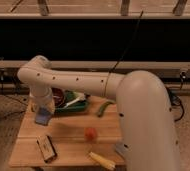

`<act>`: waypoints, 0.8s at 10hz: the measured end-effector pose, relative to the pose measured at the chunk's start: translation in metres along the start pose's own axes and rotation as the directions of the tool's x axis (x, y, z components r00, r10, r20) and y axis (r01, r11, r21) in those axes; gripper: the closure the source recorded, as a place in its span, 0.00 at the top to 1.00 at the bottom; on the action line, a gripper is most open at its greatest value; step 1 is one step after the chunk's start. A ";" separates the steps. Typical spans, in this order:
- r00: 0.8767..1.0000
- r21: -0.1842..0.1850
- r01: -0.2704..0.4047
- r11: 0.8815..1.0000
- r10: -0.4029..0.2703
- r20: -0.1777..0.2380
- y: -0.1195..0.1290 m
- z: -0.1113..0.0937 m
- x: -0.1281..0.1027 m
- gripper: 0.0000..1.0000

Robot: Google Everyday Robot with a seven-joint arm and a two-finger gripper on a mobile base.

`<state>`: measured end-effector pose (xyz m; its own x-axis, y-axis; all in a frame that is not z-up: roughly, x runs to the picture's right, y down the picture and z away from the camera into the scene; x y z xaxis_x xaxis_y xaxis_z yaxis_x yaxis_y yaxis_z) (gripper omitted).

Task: Place sponge in table surface

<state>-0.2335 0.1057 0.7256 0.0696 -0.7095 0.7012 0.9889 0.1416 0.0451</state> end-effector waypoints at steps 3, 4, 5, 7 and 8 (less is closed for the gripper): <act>0.998 -0.007 -0.063 0.998 0.063 -0.010 0.037 0.001 0.021 0.00; 0.997 -0.014 -0.077 0.997 0.077 -0.010 0.047 0.003 0.024 0.00; 0.996 -0.019 -0.088 0.996 0.087 -0.008 0.054 0.006 0.026 0.00; 0.993 -0.037 -0.114 0.993 0.114 0.005 0.072 0.016 0.027 0.00; 0.993 -0.043 -0.117 0.992 0.118 0.018 0.076 0.025 0.023 0.00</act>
<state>-0.1606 0.1175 0.7631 0.1837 -0.6751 0.7144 0.9786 0.1942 -0.0681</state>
